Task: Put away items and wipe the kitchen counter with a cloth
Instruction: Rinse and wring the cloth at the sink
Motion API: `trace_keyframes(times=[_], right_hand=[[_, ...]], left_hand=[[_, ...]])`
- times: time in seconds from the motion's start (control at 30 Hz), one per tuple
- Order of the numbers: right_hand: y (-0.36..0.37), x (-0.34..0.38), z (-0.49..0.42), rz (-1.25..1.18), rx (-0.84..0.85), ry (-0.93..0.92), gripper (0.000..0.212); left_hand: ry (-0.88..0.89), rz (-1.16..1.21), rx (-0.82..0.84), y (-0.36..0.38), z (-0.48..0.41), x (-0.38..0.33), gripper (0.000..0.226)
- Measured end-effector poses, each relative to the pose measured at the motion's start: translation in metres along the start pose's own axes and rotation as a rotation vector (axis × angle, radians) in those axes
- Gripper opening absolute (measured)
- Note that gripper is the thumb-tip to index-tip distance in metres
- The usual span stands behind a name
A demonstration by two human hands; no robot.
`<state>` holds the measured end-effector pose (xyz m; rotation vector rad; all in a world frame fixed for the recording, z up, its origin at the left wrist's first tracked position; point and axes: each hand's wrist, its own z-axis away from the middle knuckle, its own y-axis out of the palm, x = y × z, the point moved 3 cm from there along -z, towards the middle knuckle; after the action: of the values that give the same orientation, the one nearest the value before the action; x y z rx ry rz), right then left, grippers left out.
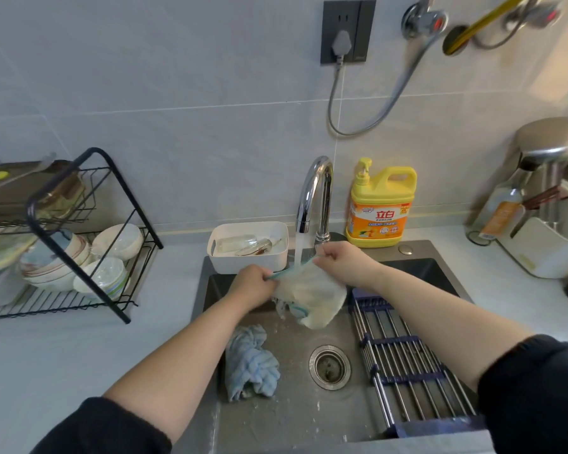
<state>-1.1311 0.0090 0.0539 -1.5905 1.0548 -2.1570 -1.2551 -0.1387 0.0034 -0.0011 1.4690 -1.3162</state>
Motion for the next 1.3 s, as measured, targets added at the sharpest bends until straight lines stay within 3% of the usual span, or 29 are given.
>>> trace_keyframes(times=[0.07, 0.13, 0.23, 0.33, 0.37, 0.4, 0.47, 0.53, 0.6, 0.7, 0.77, 0.87, 0.97, 1.07, 1.13, 1.2, 1.3], right_hand=[[-0.001, -0.007, 0.003, 0.260, 0.075, -0.039, 0.036], [-0.003, -0.018, 0.009, 0.350, 0.242, 0.018, 0.037], [-0.005, -0.032, 0.019, 0.377, 0.466, 0.137, 0.014], [-0.006, -0.042, 0.018, 0.637, 0.394, 0.155, 0.023], [-0.008, -0.046, 0.016, 0.682, 0.314, 0.169, 0.025], [-0.010, -0.050, 0.014, 0.648, 0.225, 0.183, 0.027], [-0.014, -0.052, 0.013, 0.327, 0.051, 0.220, 0.031], [-0.012, -0.048, 0.013, 0.009, -0.060, 0.224, 0.026], [-0.005, -0.034, 0.013, -0.091, -0.064, 0.193, 0.020], [0.009, -0.019, 0.008, -0.041, 0.069, 0.096, 0.048], [0.020, -0.008, 0.005, -0.007, 0.173, 0.050, 0.055], [0.038, -0.002, 0.000, -0.053, 0.195, 0.074, 0.026], [0.046, -0.008, -0.002, -0.189, 0.108, 0.136, 0.002], [0.048, -0.009, 0.000, -0.596, 0.100, 0.209, 0.009], [0.046, -0.004, 0.002, -0.869, 0.129, 0.220, 0.011], [0.042, 0.003, 0.004, -1.015, 0.182, 0.192, 0.010], [0.033, 0.004, 0.007, -1.175, 0.166, 0.185, 0.021]], left_hand=[[-0.033, 0.165, -0.013, -0.009, 0.000, -0.001, 0.017], [-0.057, 0.327, 0.031, -0.017, 0.000, -0.003, 0.014], [-0.052, 0.481, 0.129, -0.019, 0.006, -0.018, 0.018], [-0.068, 0.599, 0.064, -0.015, 0.008, -0.025, 0.021], [-0.052, 0.521, 0.030, -0.014, 0.009, -0.023, 0.020], [-0.014, 0.348, 0.027, -0.012, 0.007, -0.019, 0.018], [0.037, -0.093, 0.129, -0.008, 0.010, -0.015, 0.017], [0.081, -0.220, 0.144, -0.007, 0.013, -0.014, 0.023], [0.090, -0.081, 0.048, -0.014, 0.013, -0.021, 0.025], [0.137, 0.073, -0.019, -0.019, 0.015, -0.034, 0.018], [0.176, 0.130, -0.018, -0.015, 0.018, -0.042, 0.013], [0.258, 0.104, 0.007, -0.013, 0.022, -0.046, 0.027], [0.226, 0.166, -0.005, -0.016, 0.021, -0.025, 0.016], [0.088, 0.310, 0.165, -0.004, 0.018, 0.011, 0.053], [0.089, 0.375, 0.324, 0.018, 0.019, 0.019, 0.077], [0.109, 0.391, 0.359, 0.043, 0.022, 0.010, 0.066], [0.040, 0.473, 0.190, 0.067, 0.019, 0.002, 0.031]])
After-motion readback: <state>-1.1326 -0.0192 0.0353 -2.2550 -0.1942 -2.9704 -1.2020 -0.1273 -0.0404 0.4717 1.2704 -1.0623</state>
